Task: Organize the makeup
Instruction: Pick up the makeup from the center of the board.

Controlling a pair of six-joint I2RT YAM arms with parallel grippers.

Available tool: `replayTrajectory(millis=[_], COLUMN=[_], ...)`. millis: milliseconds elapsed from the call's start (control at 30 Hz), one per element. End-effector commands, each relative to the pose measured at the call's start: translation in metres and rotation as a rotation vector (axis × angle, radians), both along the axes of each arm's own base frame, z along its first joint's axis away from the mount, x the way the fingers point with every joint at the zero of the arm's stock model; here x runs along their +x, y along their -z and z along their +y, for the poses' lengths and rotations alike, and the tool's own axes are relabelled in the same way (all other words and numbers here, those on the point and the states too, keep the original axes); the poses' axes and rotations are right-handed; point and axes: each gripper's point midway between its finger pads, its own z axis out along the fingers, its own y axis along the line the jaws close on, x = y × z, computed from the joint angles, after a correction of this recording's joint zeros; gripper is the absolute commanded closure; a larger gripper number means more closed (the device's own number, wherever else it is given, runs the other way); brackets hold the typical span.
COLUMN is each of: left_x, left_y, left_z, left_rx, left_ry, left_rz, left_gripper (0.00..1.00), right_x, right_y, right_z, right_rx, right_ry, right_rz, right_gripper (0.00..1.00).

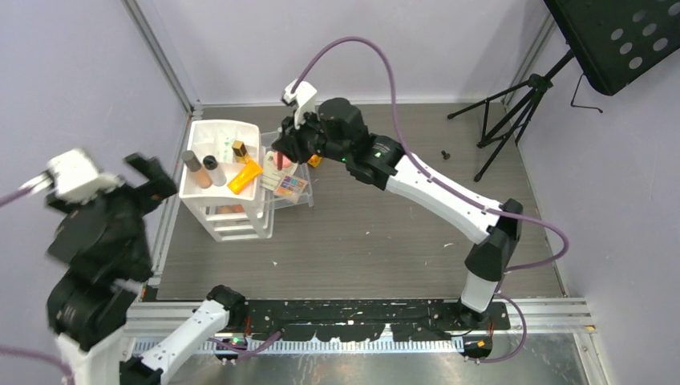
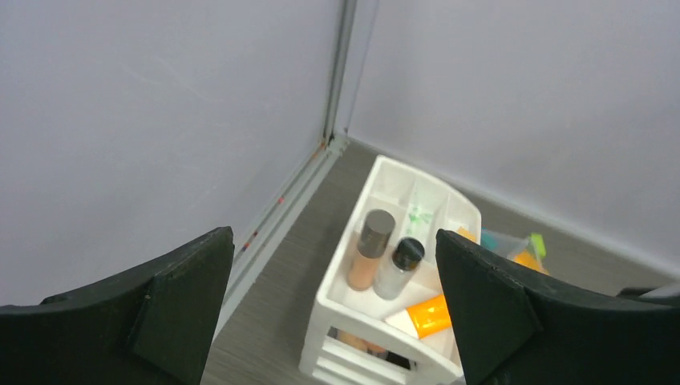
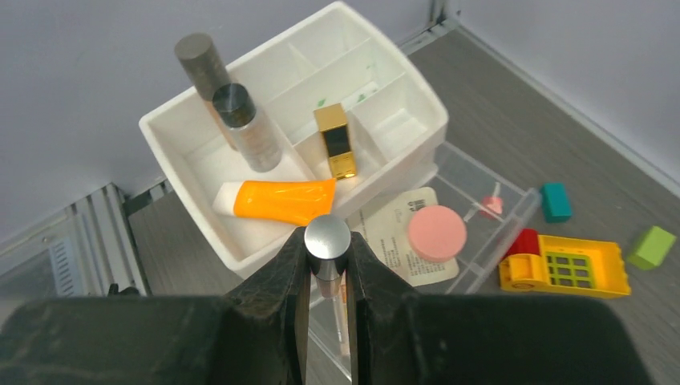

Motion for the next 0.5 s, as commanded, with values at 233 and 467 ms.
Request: replayTrajectory(millis=[233, 467], left_x=[-0.063, -0.056], left_y=[-0.036, -0.037], left_z=[0.043, 0.034], left_rx=[-0.107, -0.086], left_ry=[-0.075, -0.011], left_rz=[-0.232, -0.208], left_gripper=[0.01, 0.01], right_x=[-0.047, -0.054], right_y=[-0.031, -0.026], right_z=[0.073, 0.102], right_rx=[0.081, 0.067], right_ry=[-0.245, -0.281], right_rz=[-0.073, -0.130], right_gripper=[1.00, 1.00])
